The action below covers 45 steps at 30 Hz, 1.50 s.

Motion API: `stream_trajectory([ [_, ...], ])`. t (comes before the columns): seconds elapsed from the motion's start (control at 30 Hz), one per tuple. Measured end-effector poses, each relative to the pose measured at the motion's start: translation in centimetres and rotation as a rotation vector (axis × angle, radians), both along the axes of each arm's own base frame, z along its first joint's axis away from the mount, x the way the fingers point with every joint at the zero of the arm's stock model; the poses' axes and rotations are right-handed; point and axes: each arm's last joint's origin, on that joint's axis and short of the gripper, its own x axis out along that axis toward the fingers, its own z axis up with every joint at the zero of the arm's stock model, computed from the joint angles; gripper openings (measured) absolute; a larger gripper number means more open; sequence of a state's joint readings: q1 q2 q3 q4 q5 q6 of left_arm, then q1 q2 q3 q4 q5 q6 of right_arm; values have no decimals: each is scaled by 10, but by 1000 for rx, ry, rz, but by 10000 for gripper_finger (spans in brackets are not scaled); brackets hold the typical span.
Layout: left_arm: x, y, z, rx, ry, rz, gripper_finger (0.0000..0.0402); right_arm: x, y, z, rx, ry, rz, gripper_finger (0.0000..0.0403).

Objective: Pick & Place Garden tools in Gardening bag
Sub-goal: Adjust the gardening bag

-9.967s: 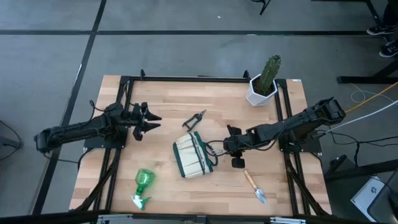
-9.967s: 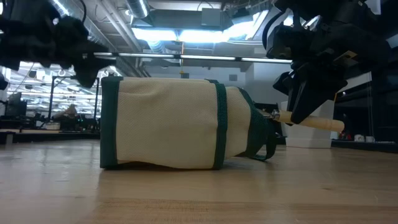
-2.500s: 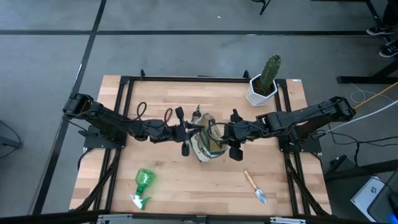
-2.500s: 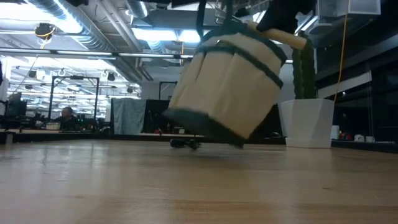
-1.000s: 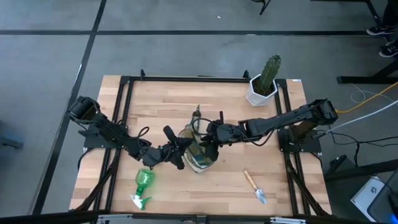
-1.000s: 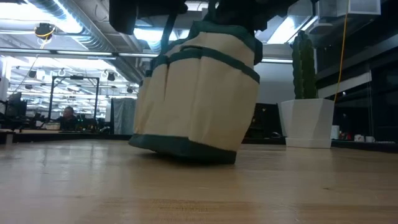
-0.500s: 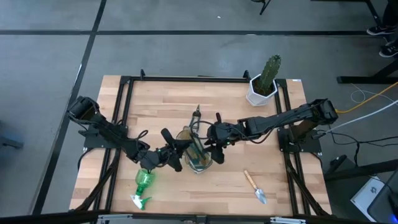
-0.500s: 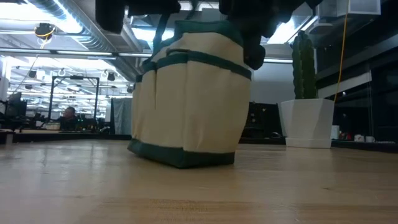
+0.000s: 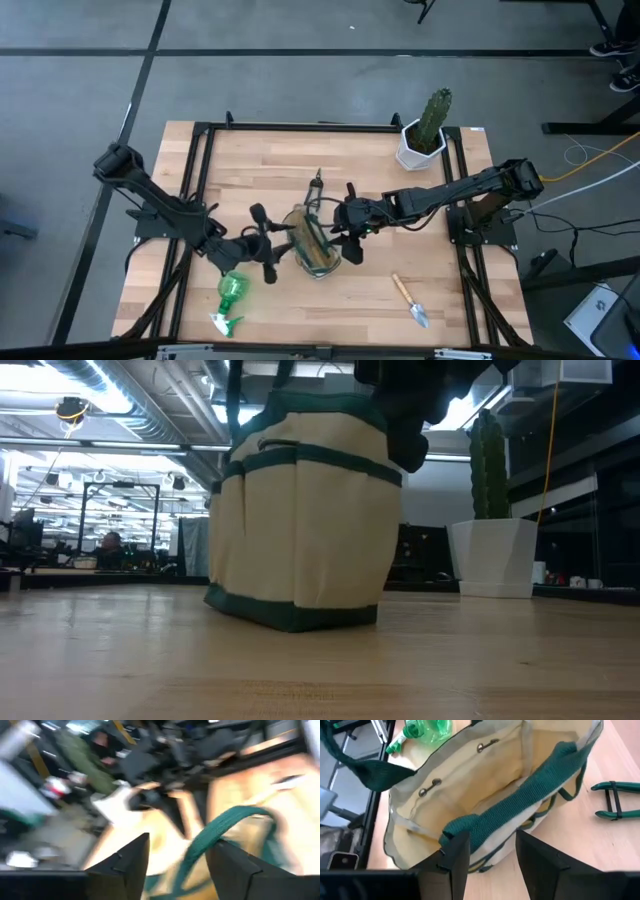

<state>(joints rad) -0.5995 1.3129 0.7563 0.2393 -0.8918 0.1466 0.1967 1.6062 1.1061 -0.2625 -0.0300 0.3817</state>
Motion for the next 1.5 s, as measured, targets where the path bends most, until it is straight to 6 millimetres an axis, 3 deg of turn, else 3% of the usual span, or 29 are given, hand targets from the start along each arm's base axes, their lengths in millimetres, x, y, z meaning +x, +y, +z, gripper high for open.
stream_trajectory([
  [0.2,-10,-1,5,-304,49,-216,216,-1,0,-1,-57,6,53,160],
  [0.53,-22,-9,5,-725,239,-478,213,0,-11,-2,-114,7,94,160],
  [0.67,-24,-8,0,-744,285,-428,213,-3,-14,-4,-73,45,150,160],
  [0.83,-27,3,-12,-649,335,-223,206,-10,-15,-11,-46,151,181,160],
  [1.07,-34,17,-37,-671,515,30,190,-25,-15,-20,-96,315,245,160],
  [1.5,0,33,-89,-427,652,179,168,-19,4,-15,-136,187,345,160],
])
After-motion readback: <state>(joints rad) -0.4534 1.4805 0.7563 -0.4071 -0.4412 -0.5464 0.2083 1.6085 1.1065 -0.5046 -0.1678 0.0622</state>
